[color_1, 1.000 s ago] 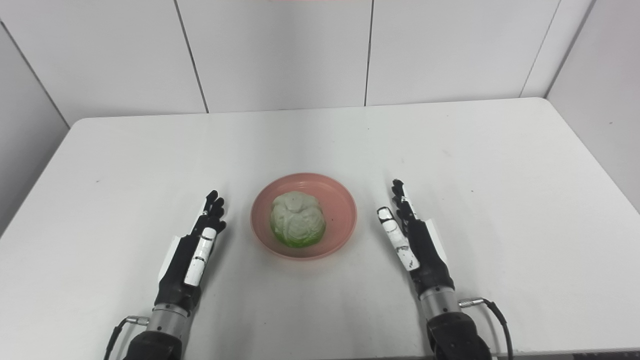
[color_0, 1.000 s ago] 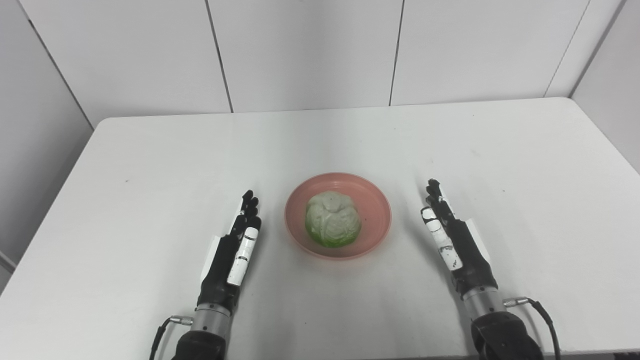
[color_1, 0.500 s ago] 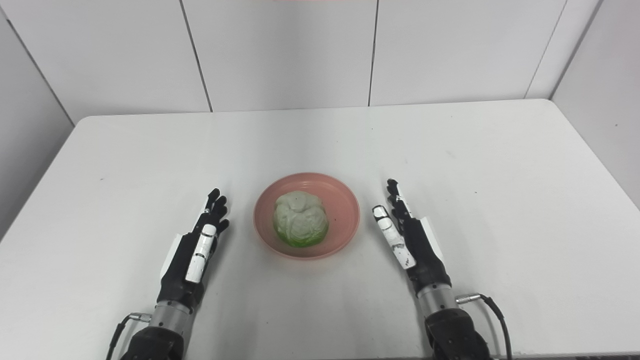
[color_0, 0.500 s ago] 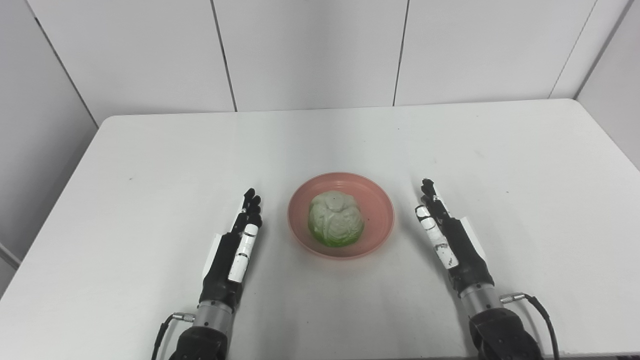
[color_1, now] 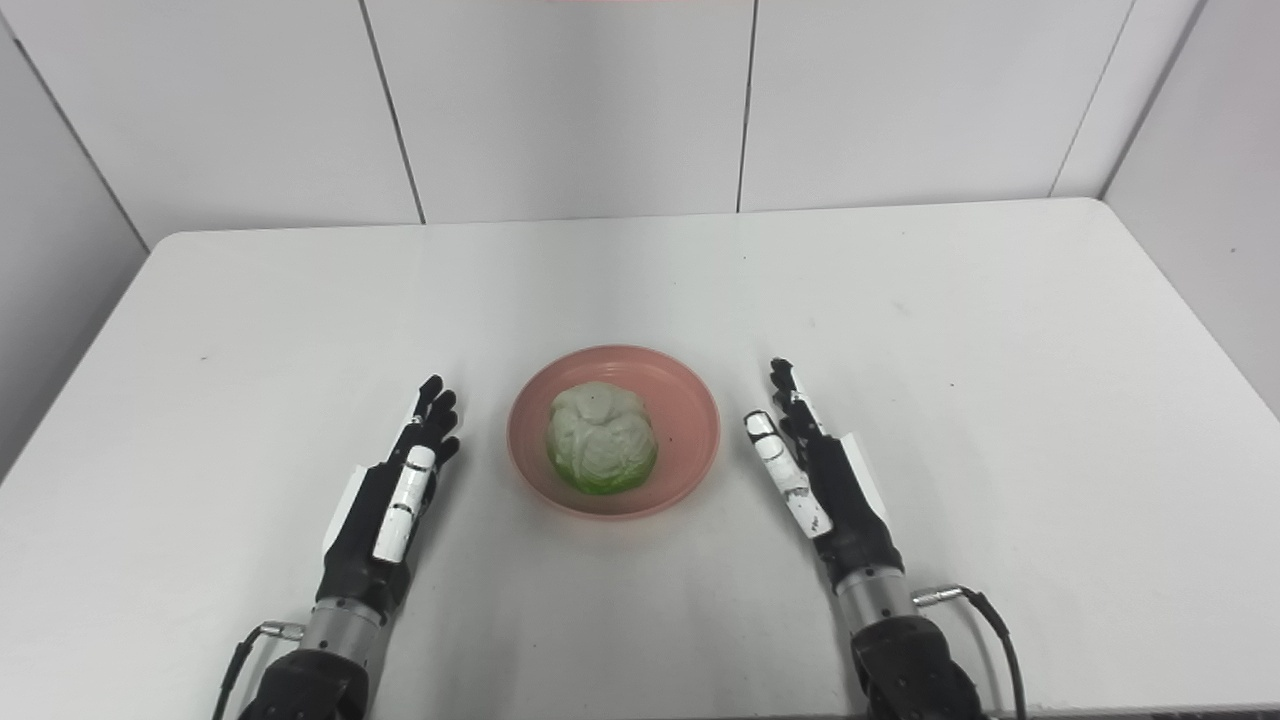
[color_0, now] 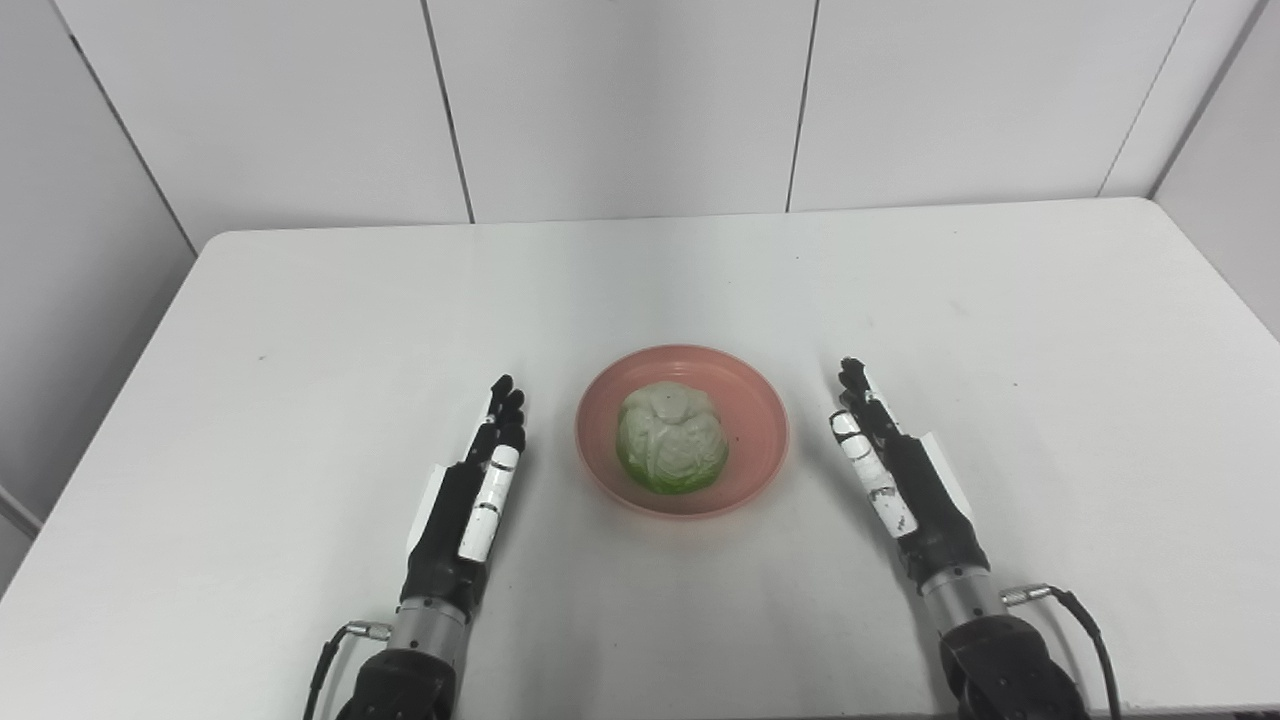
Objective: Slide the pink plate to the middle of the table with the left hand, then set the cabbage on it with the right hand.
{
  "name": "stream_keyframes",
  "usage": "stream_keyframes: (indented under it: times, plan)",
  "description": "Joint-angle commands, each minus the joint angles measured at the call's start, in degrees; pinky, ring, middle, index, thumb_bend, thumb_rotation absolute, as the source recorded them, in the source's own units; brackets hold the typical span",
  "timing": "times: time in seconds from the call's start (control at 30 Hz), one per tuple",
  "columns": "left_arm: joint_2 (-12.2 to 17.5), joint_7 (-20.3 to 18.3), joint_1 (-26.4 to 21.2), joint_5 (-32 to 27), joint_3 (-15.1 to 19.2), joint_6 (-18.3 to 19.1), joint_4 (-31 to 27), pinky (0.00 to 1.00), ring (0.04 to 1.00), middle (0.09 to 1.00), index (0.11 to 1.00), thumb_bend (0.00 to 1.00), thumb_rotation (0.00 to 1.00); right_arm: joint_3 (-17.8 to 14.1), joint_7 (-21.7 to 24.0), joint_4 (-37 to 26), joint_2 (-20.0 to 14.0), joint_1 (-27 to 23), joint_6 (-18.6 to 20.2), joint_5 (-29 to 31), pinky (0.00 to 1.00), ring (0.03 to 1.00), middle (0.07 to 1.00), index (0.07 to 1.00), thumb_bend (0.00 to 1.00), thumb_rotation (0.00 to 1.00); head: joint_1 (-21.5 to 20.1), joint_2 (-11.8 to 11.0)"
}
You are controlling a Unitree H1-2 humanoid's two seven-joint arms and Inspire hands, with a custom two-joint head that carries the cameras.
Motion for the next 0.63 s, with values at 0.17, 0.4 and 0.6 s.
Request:
stream_keyframes:
  times: [0.17, 0.4, 0.6]
  plan:
    - [0.2, -0.5, -1.4, -0.2, -0.1, 0.0, -0.8, 1.0, 1.0, 1.0, 1.0, 0.52, 1.0, 0.3, 0.1, -1.1, -0.1, -1.6, -2.1, 0.2, 0.97, 0.972, 0.975, 0.971, 0.41, 1.0, 0.1, 0.1]
    - [0.1, -0.5, -1.4, -0.2, -0.2, 0.4, -1.0, 1.0, 1.0, 1.0, 1.0, 0.53, 1.0, 0.5, 0.3, -1.2, -0.4, -1.6, -1.8, 0.1, 0.98, 0.976, 0.975, 0.973, 0.41, 1.0, 0.2, 0.1]
    - [0.3, -0.6, -1.4, -0.3, -0.2, -0.1, -0.8, 1.0, 1.0, 1.0, 1.0, 0.51, 1.0, 0.6, 0.3, -1.2, -0.4, -1.6, -1.9, 0.2, 0.97, 0.975, 0.972, 0.968, 0.41, 1.0, 0.2, 0.2]
